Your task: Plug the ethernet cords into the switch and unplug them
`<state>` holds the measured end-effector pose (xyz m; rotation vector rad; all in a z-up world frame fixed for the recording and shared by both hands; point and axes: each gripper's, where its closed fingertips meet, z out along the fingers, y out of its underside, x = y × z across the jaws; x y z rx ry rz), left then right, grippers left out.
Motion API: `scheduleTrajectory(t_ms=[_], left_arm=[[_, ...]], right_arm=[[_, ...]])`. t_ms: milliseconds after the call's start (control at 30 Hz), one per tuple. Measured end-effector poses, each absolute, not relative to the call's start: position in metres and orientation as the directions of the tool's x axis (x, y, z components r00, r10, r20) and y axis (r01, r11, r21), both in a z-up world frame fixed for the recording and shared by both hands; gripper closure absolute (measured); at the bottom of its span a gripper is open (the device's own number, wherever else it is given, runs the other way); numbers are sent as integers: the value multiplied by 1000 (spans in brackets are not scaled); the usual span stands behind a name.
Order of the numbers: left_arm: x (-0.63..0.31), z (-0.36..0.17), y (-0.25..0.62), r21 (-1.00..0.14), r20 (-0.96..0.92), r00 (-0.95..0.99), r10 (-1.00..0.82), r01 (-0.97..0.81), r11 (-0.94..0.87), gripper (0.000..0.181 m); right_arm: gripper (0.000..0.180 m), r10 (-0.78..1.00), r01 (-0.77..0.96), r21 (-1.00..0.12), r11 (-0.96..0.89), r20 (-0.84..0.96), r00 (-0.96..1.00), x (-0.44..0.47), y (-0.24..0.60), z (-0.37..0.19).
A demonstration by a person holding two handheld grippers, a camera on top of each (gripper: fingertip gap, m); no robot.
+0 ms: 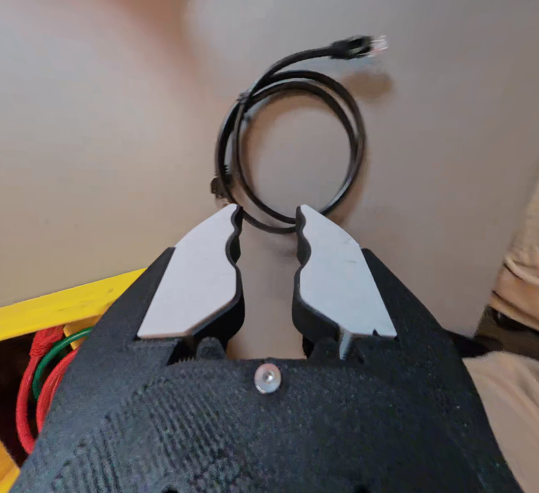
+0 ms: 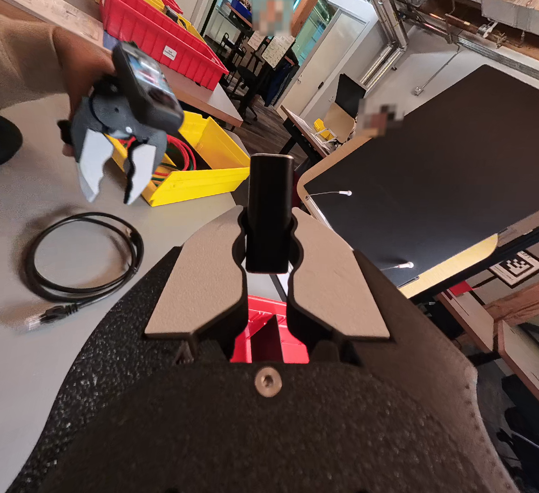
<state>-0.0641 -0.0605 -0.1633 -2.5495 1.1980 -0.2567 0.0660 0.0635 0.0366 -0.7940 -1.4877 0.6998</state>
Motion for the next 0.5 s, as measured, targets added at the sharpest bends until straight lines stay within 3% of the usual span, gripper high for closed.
scheduleTrajectory(t_ms=[233,500], left_arm=[[-13,-130,-46,-591,-117,457,-882,-746,-308,145],[42,-218,-16,-518,-87,246,-965,-839,-167,145]], right_arm=[[155,825,61,-823,564,565,-1,70,69,40],[155,824,66,-822,565,567,2,71,71,40]])
